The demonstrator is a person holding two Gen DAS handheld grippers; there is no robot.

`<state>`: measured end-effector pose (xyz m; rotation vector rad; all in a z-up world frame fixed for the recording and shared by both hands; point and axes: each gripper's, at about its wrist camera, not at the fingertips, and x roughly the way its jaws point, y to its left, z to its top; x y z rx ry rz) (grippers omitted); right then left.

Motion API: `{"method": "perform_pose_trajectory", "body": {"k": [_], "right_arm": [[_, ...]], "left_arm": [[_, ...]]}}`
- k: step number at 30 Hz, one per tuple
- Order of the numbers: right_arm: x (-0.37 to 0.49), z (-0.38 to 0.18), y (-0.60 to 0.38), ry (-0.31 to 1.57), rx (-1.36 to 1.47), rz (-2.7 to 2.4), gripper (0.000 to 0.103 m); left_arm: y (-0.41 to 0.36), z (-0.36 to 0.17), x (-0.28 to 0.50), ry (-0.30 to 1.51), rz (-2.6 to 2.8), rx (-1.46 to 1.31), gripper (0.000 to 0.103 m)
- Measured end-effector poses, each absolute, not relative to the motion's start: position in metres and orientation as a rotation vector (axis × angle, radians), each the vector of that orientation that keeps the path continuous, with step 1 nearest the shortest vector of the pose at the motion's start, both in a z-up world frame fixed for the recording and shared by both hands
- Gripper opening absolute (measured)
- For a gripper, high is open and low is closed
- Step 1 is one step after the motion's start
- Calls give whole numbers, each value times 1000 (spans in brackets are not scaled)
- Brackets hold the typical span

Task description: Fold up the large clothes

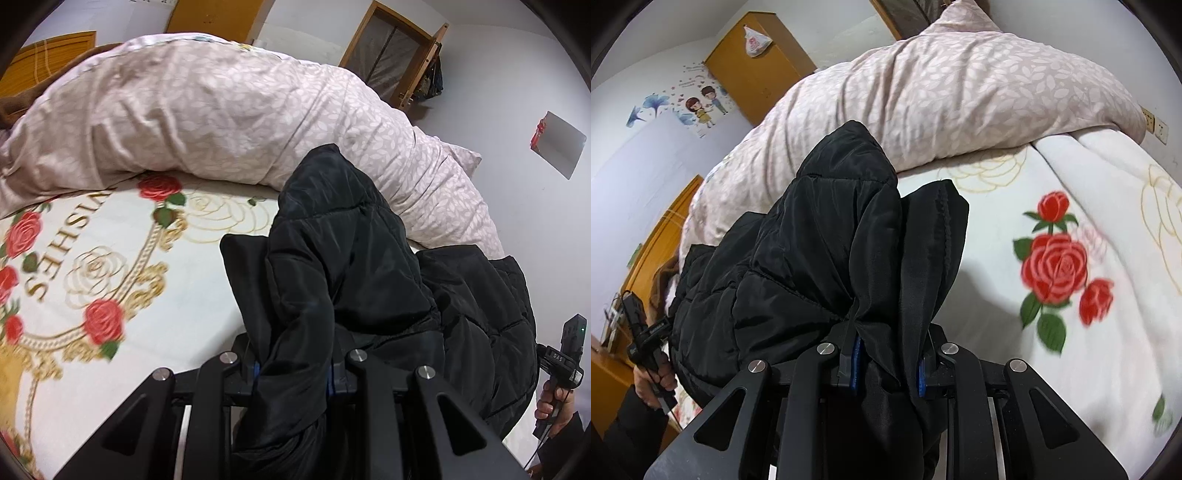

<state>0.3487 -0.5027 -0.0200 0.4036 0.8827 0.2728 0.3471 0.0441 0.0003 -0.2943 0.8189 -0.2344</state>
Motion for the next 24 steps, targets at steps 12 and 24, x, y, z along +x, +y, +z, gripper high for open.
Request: {"method": "perform_pose_trajectory", "body": {"k": [12, 24], "right_arm": [[380, -99, -521, 994, 422, 186, 28], [366, -75, -524, 1014, 385, 101, 48]], "left_arm": [[35, -75, 389, 942, -184, -281, 28], [47, -70, 380, 964, -106, -321, 49]]}}
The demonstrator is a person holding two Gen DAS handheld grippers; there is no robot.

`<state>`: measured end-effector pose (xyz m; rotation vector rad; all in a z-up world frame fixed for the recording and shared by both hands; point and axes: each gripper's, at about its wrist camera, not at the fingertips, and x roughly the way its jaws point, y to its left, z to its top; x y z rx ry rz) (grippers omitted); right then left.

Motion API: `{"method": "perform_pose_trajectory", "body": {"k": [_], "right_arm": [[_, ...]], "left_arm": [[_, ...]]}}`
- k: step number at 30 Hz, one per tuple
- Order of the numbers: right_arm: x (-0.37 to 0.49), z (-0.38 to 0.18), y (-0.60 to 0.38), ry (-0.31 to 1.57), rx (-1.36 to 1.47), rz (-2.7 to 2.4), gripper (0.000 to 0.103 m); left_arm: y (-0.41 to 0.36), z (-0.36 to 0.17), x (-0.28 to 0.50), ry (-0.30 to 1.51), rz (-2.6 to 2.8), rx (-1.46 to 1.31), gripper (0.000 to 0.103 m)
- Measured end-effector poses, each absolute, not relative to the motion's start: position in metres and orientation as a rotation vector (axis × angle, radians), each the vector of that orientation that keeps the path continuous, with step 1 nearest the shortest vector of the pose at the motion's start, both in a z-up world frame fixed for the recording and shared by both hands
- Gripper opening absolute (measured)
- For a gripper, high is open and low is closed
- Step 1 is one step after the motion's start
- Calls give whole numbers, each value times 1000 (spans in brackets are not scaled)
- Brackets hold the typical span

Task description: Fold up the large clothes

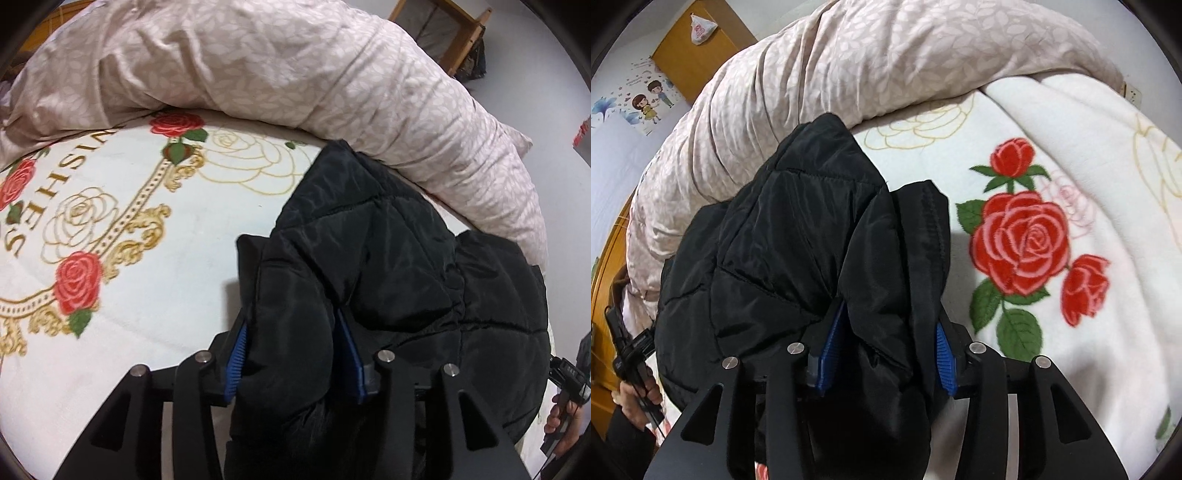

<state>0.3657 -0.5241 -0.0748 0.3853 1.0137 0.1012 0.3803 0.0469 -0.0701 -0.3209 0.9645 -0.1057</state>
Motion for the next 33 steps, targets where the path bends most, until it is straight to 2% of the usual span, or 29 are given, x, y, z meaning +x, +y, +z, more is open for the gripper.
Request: {"method": "perform_pose_trajectory", "body": {"k": [10, 19, 27, 30, 33], "right_arm": [[313, -21, -493, 933, 216, 54, 53], [238, 9, -437, 920, 130, 53, 56], [166, 28, -410, 906, 97, 43, 57], [149, 29, -403, 907, 97, 36, 63], [132, 31, -393, 904, 67, 43, 64]], "left_arm": [[40, -19, 327, 873, -79, -219, 49], [3, 5, 244, 889, -110, -145, 50], [-19, 19, 172, 898, -119, -109, 59], [-25, 22, 150, 891, -122, -97, 59], [-28, 24, 134, 897, -128, -86, 60]]}}
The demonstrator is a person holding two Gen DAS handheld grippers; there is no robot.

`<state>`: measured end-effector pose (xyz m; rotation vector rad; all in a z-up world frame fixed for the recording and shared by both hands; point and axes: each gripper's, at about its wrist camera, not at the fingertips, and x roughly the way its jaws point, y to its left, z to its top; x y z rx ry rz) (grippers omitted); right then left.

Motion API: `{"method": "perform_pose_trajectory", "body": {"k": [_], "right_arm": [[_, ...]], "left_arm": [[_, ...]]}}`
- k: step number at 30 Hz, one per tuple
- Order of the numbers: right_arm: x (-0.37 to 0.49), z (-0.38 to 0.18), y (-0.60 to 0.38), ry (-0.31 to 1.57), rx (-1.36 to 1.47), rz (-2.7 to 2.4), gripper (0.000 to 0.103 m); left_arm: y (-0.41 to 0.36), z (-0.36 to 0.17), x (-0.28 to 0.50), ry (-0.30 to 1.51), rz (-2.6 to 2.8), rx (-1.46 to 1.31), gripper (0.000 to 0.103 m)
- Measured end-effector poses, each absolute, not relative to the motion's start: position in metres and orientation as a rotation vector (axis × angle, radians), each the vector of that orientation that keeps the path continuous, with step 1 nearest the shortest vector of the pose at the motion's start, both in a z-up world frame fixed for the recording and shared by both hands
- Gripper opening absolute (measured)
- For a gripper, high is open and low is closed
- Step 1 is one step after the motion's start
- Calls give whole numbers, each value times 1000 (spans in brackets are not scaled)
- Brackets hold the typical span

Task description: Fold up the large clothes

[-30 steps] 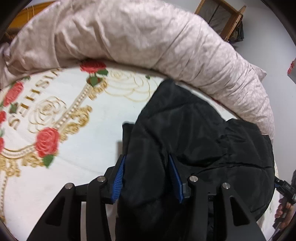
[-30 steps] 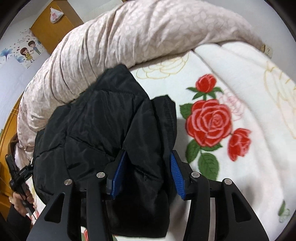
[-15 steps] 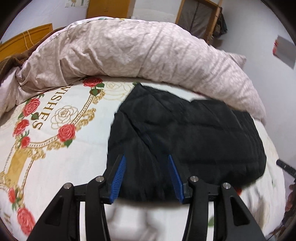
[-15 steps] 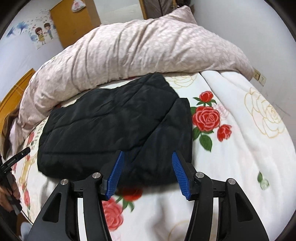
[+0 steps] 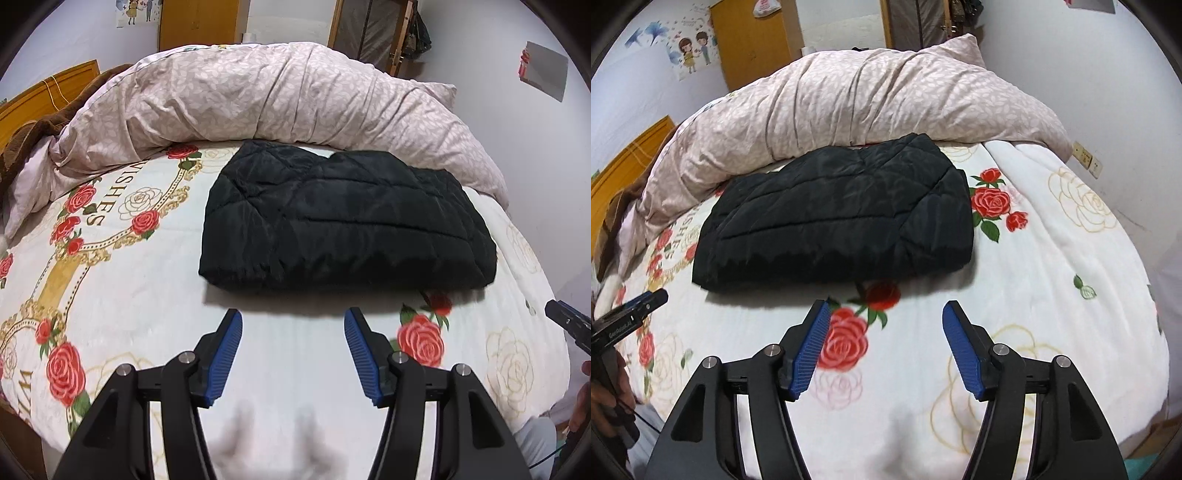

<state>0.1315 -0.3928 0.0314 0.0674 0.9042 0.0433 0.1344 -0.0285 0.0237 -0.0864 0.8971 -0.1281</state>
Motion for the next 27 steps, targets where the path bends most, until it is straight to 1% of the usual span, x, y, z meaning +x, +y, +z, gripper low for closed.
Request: {"method": "perform_pose_trajectory", "body": {"k": [6, 27], "right_arm": [[109, 36, -381, 891, 44, 56, 64], [59, 53, -366, 845, -23, 68, 64]], "left_arm": [[-42, 27, 108, 895, -135, -43, 64], [-68, 45, 58, 900, -188, -16, 64]]}}
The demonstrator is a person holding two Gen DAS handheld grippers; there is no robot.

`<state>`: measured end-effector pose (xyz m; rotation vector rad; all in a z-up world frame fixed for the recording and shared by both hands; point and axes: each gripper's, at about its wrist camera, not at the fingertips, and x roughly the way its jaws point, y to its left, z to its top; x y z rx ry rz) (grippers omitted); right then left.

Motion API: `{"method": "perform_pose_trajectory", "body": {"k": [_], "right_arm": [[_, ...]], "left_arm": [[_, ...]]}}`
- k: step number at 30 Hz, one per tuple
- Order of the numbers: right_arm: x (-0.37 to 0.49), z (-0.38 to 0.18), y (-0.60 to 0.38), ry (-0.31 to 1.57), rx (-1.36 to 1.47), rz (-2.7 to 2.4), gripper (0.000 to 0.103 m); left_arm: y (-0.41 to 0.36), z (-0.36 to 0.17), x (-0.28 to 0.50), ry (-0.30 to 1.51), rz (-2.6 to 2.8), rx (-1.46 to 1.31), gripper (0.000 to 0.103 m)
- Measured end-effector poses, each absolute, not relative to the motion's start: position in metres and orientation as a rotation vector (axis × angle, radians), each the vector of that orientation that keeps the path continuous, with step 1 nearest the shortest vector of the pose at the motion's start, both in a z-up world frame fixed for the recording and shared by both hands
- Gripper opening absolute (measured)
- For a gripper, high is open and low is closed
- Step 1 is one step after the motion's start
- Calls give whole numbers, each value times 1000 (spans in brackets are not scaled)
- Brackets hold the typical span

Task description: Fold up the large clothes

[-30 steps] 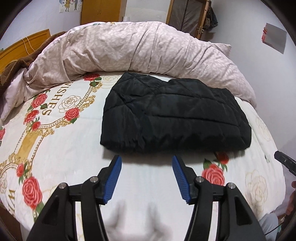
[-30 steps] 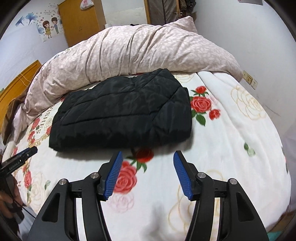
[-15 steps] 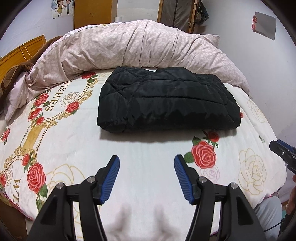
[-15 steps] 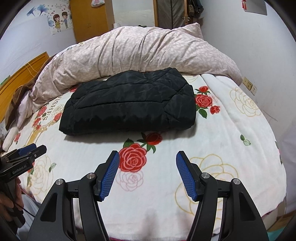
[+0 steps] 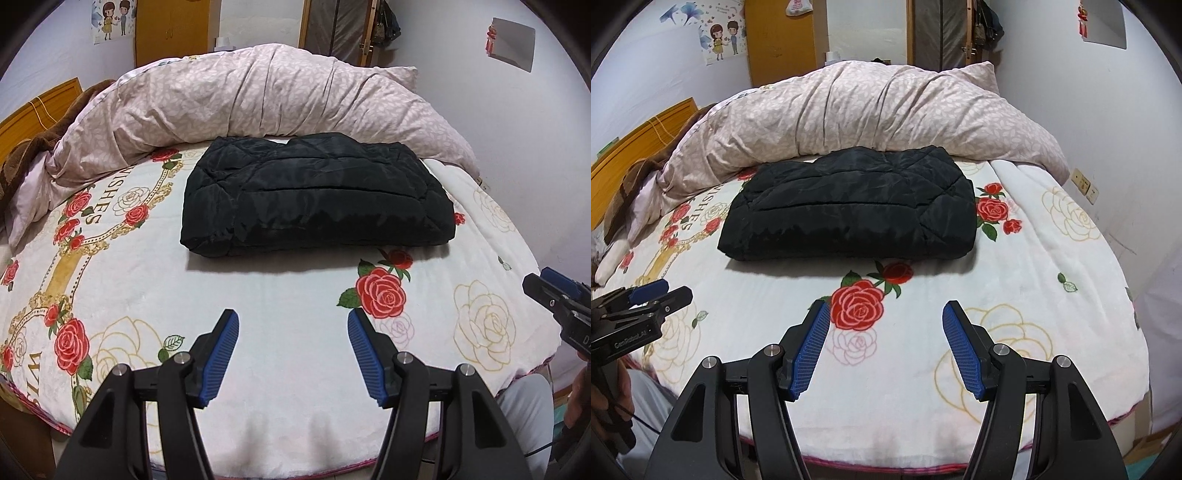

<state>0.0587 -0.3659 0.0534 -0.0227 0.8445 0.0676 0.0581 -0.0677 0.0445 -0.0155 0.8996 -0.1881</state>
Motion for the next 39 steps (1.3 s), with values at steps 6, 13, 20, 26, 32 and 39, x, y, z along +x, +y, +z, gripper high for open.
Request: {"method": "perform_pose_trajectory", "body": {"k": [6, 13, 20, 26, 32, 39], "right_arm": [[52, 54, -365, 845, -25, 72, 64], [50, 54, -365, 845, -26, 73, 64], [49, 54, -365, 845, -26, 73, 64], [49, 55, -365, 845, -27, 73, 64], [50, 55, -366, 846, -27, 74, 64], [49, 55, -365, 847, -26, 73, 64]], "left_arm": [[-70, 45, 51, 910, -195, -26, 64], [-74, 46, 49, 916, -207, -36, 64], [-76, 47, 50, 924, -200, -38, 64], [-79, 48, 50, 925, -195, -36, 65], [-79, 48, 50, 927, -195, -39, 65], [-79, 49, 47, 922, -192, -38, 65]]}}
